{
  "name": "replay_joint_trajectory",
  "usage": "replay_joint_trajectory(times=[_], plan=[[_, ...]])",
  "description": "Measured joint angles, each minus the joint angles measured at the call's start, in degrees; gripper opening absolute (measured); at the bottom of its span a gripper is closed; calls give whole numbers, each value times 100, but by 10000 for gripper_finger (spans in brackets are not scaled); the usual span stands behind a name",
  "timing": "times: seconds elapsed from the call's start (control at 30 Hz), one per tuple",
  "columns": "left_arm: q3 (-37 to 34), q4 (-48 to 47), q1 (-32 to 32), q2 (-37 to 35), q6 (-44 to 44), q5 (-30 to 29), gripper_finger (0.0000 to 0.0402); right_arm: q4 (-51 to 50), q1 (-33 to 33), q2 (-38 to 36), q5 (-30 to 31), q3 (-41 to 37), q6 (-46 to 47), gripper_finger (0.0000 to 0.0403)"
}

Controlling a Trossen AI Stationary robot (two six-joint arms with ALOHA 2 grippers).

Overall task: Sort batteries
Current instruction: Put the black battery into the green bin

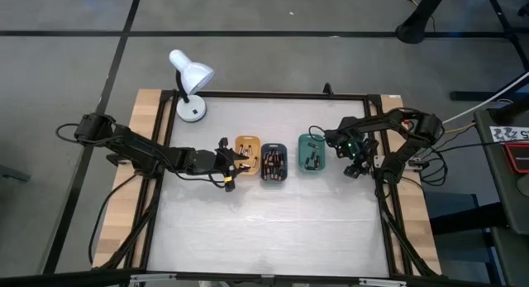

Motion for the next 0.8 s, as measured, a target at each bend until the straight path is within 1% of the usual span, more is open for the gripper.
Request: replay_joint_trajectory(times=[0.1, 0.23, 0.33, 0.47, 0.7, 0.73, 0.8], plan=[[0, 0, -1, 0, -2, 0, 156, 231, 0, 0, -13, 0, 0, 224], [0, 0, -3, 0, -17, 0, 156, 455, 0, 37, -302, -38, 14, 224], [0, 4, -6, 0, -24, -2, 156, 491, 0, 125, -317, -28, 20, 210], [0, 13, -7, 0, -24, -2, 156, 510, 0, 146, -363, -26, 18, 159], [0, 15, -8, 0, -24, -2, 156, 516, 2, 152, -311, -9, 9, 37], [0, 15, -8, 0, -24, -2, 156, 510, 2, 151, -312, -2, -4, 24], [0, 15, -8, 0, -24, -2, 156, 481, 5, 154, -286, 26, -9, 19]])
